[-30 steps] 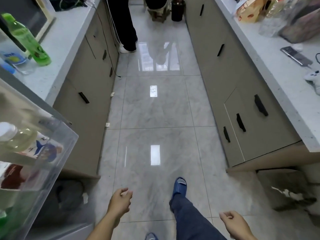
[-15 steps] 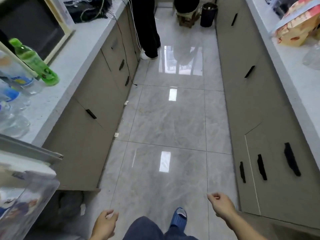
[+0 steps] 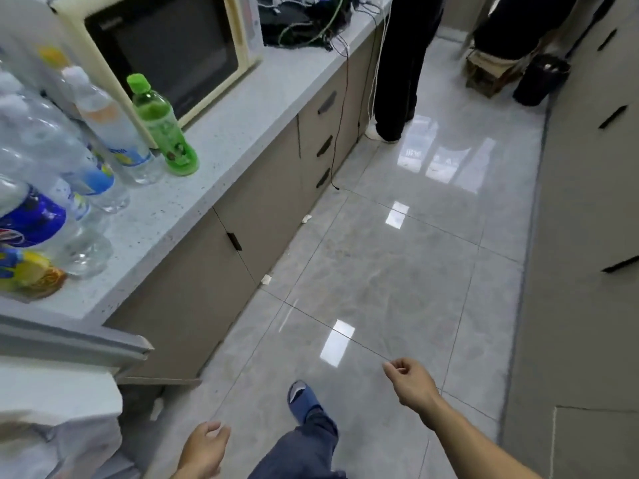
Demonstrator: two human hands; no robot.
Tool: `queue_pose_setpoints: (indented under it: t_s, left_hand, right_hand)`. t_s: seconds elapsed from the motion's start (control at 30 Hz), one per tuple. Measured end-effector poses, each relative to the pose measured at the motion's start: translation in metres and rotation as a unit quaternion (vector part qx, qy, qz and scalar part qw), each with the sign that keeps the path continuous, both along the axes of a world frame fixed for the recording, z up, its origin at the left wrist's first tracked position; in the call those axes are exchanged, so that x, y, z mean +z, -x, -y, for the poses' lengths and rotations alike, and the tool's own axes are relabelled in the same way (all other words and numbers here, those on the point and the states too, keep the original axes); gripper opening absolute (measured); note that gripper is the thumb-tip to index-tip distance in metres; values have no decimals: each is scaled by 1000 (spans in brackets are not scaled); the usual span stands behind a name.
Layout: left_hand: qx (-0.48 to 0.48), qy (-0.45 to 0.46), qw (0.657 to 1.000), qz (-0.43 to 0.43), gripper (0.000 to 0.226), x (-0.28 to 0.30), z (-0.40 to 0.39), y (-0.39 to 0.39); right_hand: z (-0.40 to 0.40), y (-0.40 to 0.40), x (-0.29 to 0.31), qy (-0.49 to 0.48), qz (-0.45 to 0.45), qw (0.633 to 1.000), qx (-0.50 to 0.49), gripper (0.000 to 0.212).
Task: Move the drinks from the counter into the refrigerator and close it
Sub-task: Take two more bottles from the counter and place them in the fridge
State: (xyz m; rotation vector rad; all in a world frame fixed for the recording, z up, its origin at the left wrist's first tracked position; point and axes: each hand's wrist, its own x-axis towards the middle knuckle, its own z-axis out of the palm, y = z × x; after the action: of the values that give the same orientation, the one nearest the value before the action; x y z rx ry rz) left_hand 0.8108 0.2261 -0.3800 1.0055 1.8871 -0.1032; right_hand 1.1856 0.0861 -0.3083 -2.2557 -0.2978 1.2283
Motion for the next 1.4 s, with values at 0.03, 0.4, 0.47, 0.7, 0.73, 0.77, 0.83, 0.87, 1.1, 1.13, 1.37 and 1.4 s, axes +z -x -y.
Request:
queue_pose_setpoints:
  t_s: [0.03,0.4,0.47,0.7,0.73,0.77,0.83,0.87,1.1,1.13,1.37,1.4]
  left_hand:
    - [12,0,1000,6,34,5,-12,-11]
    - [123,-54,989,53,24,47,-114,-92]
    - [155,-58,985,52,25,48,-119,-98]
    - [282,-118,952,20,26,82,-134,-138]
    - [304,-134,943,24,26,91,-139,-145]
    - [330,-150,932,31,24,100,-146,-152]
    - [385,-186,903,47,19,122,-160,-161]
    - [408,-212,887,53,19,134,-168,-163]
    - [488,-446,749,43,42,228,-235,-124]
    - [483,-466,741,21,45,242,-244,-115]
    - [536,-544,643,-58,33,291,-287,-61]
    - [560,-542,624,-51,33,293,-294,-55]
  right_hand:
    - [-14,-7,0,8,1,1000,13,23]
    - [-162,-83,-30,83,51,978,185,25]
    - [-198,-94,-35,94,55,966,235,28]
    - [-343,-95,-8,21,46,913,405,20]
    - [-363,-88,-2,-2,45,900,434,18]
    - [-383,-80,5,-25,40,889,456,17]
    - [-415,-56,21,-66,9,869,490,14]
    - [-429,-41,31,-87,-7,858,507,13]
    - [-500,91,115,-263,-89,749,602,22]
    - [-505,108,128,-285,-94,734,609,26]
    - [-534,188,203,-447,-71,662,598,48]
    - [-537,199,214,-469,-65,651,593,50]
